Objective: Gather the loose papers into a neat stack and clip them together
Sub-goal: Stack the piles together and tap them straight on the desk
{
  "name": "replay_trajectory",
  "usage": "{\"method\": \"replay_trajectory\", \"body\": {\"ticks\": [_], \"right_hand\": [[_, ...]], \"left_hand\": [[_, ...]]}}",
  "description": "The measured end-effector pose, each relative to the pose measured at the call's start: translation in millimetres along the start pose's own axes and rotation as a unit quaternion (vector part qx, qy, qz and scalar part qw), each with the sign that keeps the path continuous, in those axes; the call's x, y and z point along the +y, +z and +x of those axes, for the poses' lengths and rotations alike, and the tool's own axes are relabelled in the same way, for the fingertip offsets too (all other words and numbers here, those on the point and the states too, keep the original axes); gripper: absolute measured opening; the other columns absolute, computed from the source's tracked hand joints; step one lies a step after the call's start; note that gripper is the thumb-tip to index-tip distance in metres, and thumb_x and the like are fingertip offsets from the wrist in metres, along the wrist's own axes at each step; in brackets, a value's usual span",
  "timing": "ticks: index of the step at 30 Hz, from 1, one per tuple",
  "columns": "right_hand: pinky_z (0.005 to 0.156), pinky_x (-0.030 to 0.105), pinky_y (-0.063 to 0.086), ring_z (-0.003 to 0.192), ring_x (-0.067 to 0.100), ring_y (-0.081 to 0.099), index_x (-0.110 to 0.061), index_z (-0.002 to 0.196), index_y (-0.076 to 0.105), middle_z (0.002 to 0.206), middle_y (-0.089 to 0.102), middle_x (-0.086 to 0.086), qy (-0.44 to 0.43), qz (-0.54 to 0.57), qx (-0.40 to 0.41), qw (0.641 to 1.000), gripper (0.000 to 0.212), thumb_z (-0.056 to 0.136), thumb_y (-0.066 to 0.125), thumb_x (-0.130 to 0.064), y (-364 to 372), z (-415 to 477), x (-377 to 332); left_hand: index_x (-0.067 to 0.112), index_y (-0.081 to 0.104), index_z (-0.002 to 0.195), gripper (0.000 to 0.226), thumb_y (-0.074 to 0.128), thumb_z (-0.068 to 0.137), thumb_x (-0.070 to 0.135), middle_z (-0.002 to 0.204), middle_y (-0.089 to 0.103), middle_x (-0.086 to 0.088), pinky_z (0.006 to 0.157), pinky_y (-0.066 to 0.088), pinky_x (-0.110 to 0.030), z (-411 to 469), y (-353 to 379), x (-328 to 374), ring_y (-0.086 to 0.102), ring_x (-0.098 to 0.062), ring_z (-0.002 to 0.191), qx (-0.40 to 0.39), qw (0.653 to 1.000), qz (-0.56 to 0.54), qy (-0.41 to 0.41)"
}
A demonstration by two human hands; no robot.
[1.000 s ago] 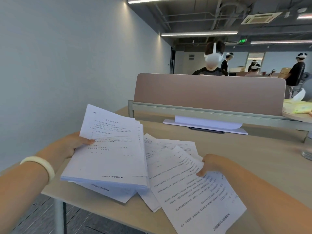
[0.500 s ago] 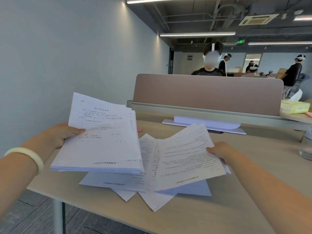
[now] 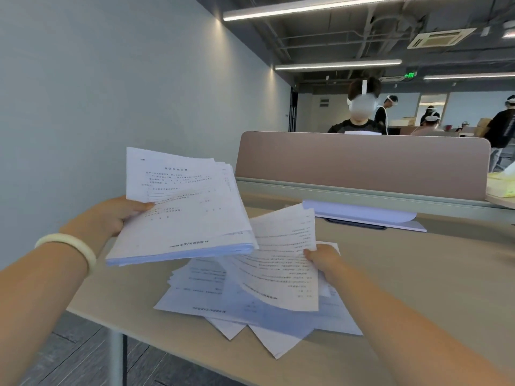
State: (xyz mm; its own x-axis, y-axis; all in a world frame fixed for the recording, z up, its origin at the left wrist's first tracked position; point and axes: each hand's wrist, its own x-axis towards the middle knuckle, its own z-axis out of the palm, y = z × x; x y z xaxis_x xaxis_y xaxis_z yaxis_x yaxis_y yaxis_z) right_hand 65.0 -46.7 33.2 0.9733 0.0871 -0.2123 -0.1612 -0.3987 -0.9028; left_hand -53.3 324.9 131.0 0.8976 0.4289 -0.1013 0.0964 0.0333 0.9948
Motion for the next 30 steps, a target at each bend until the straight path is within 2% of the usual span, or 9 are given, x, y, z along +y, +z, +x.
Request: {"method": "replay_trajectory", "body": {"ticks": [3,7,15,18,19,21,24,27,30], "right_hand": [[0.103,0.04,0.044,0.12,0.034,0.055,0.001,0.126,0.057,0.132,0.058,0.017,-0.007,-0.014,-0.039,0.999,0.033,0.096,0.05,-0.013,31.6,-4.5,-4.3],[0.097,0.034,0.045,0.121,0.033,0.054,0.006,0.126,0.054,0.132,0.056,0.02,0.004,-0.046,-0.034,0.998,0.034,0.098,0.044,-0.009,47.4,-3.2,-3.0],[0.103,0.033,0.04,0.122,0.032,0.052,0.004,0.139,0.041,0.143,0.045,0.02,0.036,0.031,-0.03,0.998,0.042,0.099,0.034,-0.006,67.5,0.7,-14.7],[0.088,0.034,0.047,0.086,0.025,0.054,0.009,0.132,0.047,0.123,0.059,0.024,0.056,0.05,-0.042,0.996,0.038,0.098,0.034,-0.003,70.7,6.7,-16.3],[0.085,0.036,0.049,0.089,0.025,0.052,0.009,0.129,0.05,0.113,0.062,0.022,0.061,0.057,-0.057,0.995,0.036,0.099,0.035,-0.003,71.3,7.8,-17.5],[0.099,0.045,0.044,0.105,0.029,0.056,0.009,0.128,0.051,0.122,0.059,0.024,0.074,0.061,-0.073,0.993,0.034,0.099,0.037,-0.004,71.4,8.5,-20.6],[0.107,0.048,0.038,0.126,0.038,0.049,0.007,0.129,0.05,0.137,0.05,0.024,0.082,0.076,-0.084,0.99,0.034,0.1,0.036,-0.002,69.3,11.1,-21.9],[0.1,0.048,0.041,0.126,0.038,0.049,0.005,0.131,0.048,0.136,0.051,0.022,0.103,0.102,-0.11,0.983,0.034,0.101,0.037,-0.003,66.2,10.8,-19.8],[0.103,0.052,0.041,0.124,0.036,0.052,0.0,0.134,0.048,0.135,0.054,0.02,0.115,0.101,-0.146,0.977,0.039,0.097,0.049,-0.012,65.8,6.8,-16.4]], "left_hand": [[0.002,0.043,0.137,0.044,0.047,0.093,-0.001,0.139,0.047,-0.016,0.088,0.046,-0.042,9.6,19.8,-27.9,0.057,-0.027,0.078,-0.011,0.999,0.014,-0.031],[0.001,0.045,0.135,0.046,0.051,0.09,-0.005,0.139,0.048,-0.022,0.101,0.039,-0.052,24.6,38.3,-56.0,0.053,-0.039,0.117,-0.026,0.998,0.034,-0.051],[-0.003,0.054,0.127,0.045,0.062,0.082,-0.006,0.133,0.054,-0.021,0.1,0.041,-0.044,44.5,50.0,-106.3,0.054,-0.036,0.117,-0.035,0.982,0.158,-0.093],[0.005,0.056,0.125,0.045,0.063,0.081,0.005,0.132,0.056,-0.014,0.099,0.037,-0.033,44.8,56.8,-111.9,0.051,-0.026,0.113,0.004,0.938,0.342,-0.055],[0.011,0.055,0.128,0.047,0.062,0.081,0.014,0.134,0.054,-0.01,0.106,0.035,-0.035,47.0,58.7,-114.6,0.048,-0.027,0.121,0.005,0.912,0.406,-0.053],[0.019,0.049,0.133,0.048,0.058,0.086,0.025,0.139,0.05,-0.005,0.112,0.029,-0.036,42.7,61.4,-111.4,0.039,-0.027,0.133,-0.001,0.87,0.489,-0.058],[0.012,0.053,0.13,0.048,0.063,0.084,0.025,0.133,0.056,-0.009,0.104,0.04,-0.035,44.8,58.8,-104.7,0.05,-0.029,0.125,-0.011,0.884,0.46,-0.086],[0.012,0.057,0.126,0.047,0.068,0.081,0.019,0.125,0.061,-0.01,0.102,0.044,-0.043,47.3,51.8,-101.8,0.057,-0.031,0.116,-0.041,0.923,0.367,-0.107],[0.01,0.055,0.128,0.046,0.066,0.084,0.011,0.13,0.058,-0.009,0.103,0.041,-0.042,40.1,52.9,-99.4,0.054,-0.03,0.12,-0.06,0.93,0.349,-0.103]]}}
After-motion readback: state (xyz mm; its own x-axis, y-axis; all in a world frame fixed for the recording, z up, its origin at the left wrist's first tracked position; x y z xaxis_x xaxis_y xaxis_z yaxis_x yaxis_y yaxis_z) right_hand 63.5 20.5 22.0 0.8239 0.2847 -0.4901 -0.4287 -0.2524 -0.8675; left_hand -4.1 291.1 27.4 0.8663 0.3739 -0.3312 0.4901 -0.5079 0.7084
